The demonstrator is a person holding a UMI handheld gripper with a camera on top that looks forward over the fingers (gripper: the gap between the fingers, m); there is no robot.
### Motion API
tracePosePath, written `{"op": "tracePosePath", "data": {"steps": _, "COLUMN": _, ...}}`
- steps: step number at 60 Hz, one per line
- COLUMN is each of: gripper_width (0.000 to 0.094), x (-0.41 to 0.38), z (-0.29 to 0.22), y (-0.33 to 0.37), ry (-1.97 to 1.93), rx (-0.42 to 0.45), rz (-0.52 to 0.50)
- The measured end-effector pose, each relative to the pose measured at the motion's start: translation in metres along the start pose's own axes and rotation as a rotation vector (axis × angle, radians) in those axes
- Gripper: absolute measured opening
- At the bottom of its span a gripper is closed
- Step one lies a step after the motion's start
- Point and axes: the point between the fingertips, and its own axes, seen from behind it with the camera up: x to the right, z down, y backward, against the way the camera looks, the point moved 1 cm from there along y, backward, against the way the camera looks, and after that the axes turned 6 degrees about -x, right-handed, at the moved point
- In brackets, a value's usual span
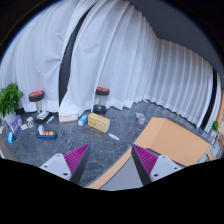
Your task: Unplug charger
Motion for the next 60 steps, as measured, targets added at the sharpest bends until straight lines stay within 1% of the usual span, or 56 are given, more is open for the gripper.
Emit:
{"op": "tracePosePath", "data": {"steps": 11, "gripper_width": 0.0848, "x": -0.002, "z": 0.019, "y": -0.016, "ry": -0.017, "rx": -0.035, "rz": 0.012}}
{"op": "tracePosePath", "data": {"steps": 16, "gripper_width": 0.0847, "x": -0.016, "z": 0.036, "y": -0.026, "ry": -0.005, "rx": -0.055, "rz": 0.014}}
{"op": "tracePosePath", "data": {"steps": 20, "gripper_width": 0.0848, "x": -0.037, "z": 0.053, "y": -0.033, "ry": -0.002, "rx": -0.071, "rz": -0.004}}
{"op": "tracePosePath", "data": {"steps": 28, "gripper_width": 0.0857, "x": -0.115, "z": 0.097, "y": -0.050, "ry": -0.003, "rx": -0.112, "rz": -0.104}}
{"op": "tracePosePath", "data": {"steps": 35, "gripper_width": 0.0855, "x": -0.217, "z": 0.113, "y": -0.069, "ry": -0.018, "rx": -0.122, "rz": -0.263}}
{"op": "tracePosePath", "data": {"steps": 40, "gripper_width": 0.0851, "x": -0.285, "z": 0.107, "y": -0.090, "ry": -0.014, "rx": -0.105, "rz": -0.349}}
{"op": "tracePosePath", "data": {"steps": 45, "gripper_width": 0.0851, "x": -0.344, "z": 0.092, "y": -0.118, "ry": 0.012, "rx": -0.074, "rz": -0.397}}
{"op": "tracePosePath", "data": {"steps": 50, "gripper_width": 0.0849, "x": -0.396, "z": 0.075, "y": -0.146, "ry": 0.016, "rx": -0.064, "rz": -0.445}}
{"op": "tracePosePath", "data": {"steps": 56, "gripper_width": 0.0844, "x": -0.445, "z": 0.045, "y": -0.181, "ry": 0.003, "rx": -0.031, "rz": -0.484}}
{"op": "tracePosePath", "data": {"steps": 60, "gripper_width": 0.0826, "x": -0.470, "z": 0.027, "y": -0.203, "ry": 0.008, "rx": -0.009, "rz": -0.485}}
